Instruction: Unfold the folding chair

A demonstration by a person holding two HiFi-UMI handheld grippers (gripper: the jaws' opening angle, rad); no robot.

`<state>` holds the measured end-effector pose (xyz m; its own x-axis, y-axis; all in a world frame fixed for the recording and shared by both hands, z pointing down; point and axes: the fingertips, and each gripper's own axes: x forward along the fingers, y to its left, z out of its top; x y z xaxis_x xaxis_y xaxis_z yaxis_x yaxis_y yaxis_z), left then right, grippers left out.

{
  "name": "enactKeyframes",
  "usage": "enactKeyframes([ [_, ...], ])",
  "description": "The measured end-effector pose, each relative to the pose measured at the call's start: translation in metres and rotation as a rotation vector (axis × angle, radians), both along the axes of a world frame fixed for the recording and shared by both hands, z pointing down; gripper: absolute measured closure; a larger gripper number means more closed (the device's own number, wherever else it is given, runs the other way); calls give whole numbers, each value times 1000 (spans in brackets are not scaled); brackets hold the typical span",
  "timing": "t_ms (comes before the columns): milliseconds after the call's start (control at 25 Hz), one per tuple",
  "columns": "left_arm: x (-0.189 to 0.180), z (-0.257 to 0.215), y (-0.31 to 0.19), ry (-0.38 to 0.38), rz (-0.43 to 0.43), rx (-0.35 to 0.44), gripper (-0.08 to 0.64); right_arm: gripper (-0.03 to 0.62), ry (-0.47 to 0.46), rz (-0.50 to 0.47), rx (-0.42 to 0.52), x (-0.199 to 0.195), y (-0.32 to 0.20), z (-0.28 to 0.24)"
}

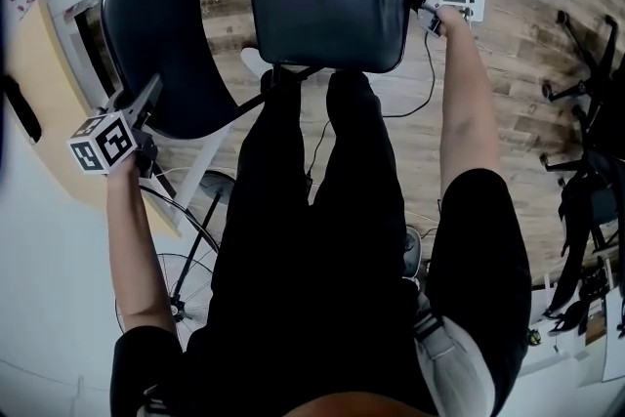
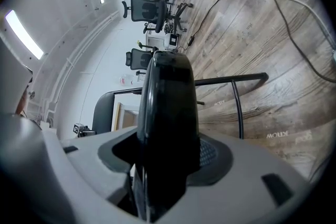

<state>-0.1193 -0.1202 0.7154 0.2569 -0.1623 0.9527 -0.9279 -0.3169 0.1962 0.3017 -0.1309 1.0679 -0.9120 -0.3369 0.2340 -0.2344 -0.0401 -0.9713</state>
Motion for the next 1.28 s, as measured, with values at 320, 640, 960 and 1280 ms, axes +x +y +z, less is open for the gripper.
enactKeyframes([
  [320,-1,1,-2,-19,-21,9,419,331,-39,-30,27,0,-1,-7],
  [640,10,6,5,-64,51,7,281,273,183,-85,-8,42,19,-18],
  [960,-5,-24,2,-72,-7,41,239,273,404,-80,143,26,51,-130],
  [1280,-3,-107,-20,-8,83,250,239,273,612,22,440,-26,74,-307],
])
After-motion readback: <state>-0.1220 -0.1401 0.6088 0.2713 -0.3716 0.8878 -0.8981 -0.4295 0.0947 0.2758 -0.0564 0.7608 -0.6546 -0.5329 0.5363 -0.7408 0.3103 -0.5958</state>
